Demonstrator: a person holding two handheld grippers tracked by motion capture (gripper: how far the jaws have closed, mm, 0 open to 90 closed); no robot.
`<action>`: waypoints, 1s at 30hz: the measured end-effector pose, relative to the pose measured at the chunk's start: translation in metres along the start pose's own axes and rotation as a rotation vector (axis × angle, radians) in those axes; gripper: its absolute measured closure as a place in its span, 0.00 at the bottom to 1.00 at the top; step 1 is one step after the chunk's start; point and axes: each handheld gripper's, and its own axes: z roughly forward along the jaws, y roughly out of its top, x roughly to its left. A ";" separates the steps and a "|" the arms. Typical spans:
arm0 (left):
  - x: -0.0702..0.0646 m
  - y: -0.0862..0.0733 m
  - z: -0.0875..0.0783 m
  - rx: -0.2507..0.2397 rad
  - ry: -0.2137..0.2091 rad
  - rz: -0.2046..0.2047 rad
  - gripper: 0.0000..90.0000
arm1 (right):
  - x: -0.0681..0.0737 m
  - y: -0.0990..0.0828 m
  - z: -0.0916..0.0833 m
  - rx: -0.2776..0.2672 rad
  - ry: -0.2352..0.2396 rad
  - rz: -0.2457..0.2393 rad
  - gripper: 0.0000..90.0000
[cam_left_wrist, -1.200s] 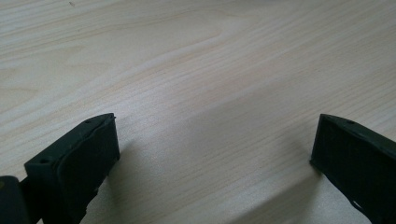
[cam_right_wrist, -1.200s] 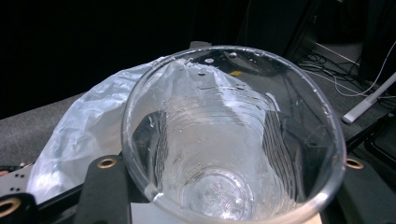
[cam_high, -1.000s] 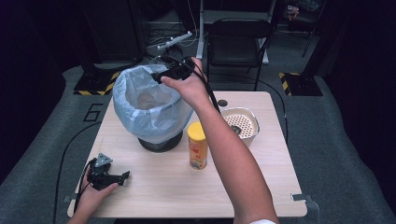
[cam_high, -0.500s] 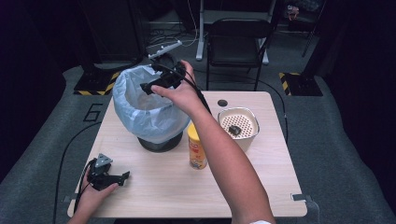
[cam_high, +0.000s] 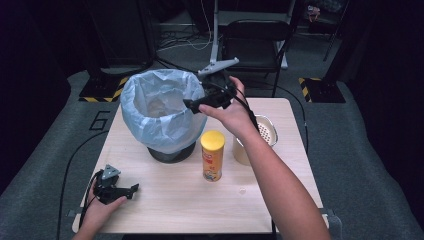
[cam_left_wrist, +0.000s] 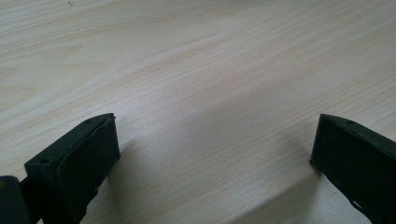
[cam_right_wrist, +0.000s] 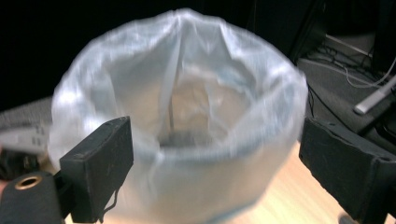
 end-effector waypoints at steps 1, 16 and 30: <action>0.000 0.000 0.000 -0.002 0.001 0.002 0.01 | 0.000 -0.005 -0.001 0.011 0.001 -0.004 0.10; 0.001 0.000 -0.001 0.013 0.000 0.019 0.01 | 0.012 -0.087 -0.006 0.067 0.025 0.014 0.07; 0.001 0.000 -0.001 0.012 0.001 0.019 0.01 | 0.023 -0.136 0.017 0.098 0.050 0.024 0.10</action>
